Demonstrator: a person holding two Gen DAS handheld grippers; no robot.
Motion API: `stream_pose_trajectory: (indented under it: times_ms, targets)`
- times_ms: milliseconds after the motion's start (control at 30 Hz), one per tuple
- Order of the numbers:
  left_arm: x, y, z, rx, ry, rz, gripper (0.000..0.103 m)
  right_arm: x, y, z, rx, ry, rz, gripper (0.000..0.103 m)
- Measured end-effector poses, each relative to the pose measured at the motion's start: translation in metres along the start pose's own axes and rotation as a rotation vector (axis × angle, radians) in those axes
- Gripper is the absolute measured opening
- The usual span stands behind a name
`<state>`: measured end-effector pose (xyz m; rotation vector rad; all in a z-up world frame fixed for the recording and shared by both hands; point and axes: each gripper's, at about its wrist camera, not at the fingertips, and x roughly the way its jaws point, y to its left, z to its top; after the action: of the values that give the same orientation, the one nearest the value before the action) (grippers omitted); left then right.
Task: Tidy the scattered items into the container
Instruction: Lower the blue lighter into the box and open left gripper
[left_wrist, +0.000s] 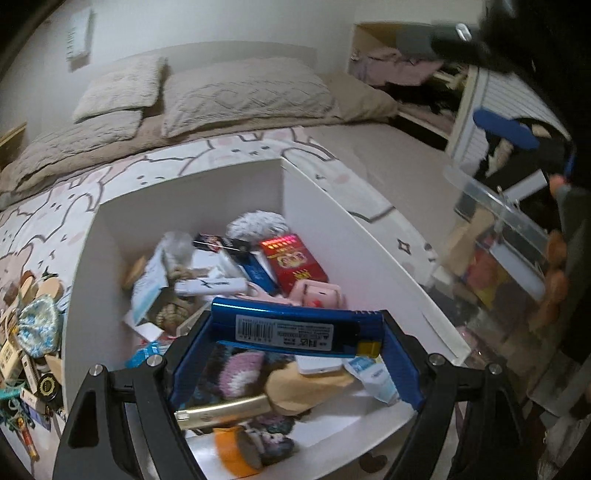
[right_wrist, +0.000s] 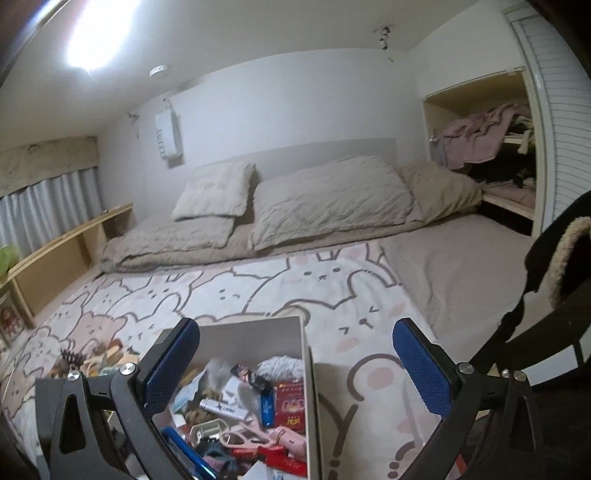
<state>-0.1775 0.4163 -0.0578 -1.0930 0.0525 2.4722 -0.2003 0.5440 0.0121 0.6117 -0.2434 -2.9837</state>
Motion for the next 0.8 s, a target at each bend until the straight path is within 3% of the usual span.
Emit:
stream_pose_trajectory:
  times_ms: [367, 500, 567, 600, 800]
  targets:
    - [0.010, -0.033, 0.004, 0.058, 0.030, -0.061, 0.085, -0.008, -0.011, 0.003, 0.047, -0.058, -0.025, 0.103]
    - [0.011, -0.039, 0.004, 0.061, 0.024, -0.049, 0.085, -0.009, -0.015, 0.004, 0.064, -0.070, -0.024, 0.103]
    - [0.011, -0.039, 0.004, 0.053, 0.018, -0.044, 0.089, -0.008, -0.016, 0.004, 0.068, -0.063, -0.025, 0.103]
    - [0.010, -0.039, 0.005, 0.050, 0.016, -0.047, 0.097, -0.008, -0.016, 0.004, 0.067, -0.062, -0.025, 0.103]
    - [0.007, -0.038, 0.006, 0.055, -0.003, -0.024, 0.098, -0.008, -0.016, 0.004, 0.062, -0.063, -0.023, 0.103]
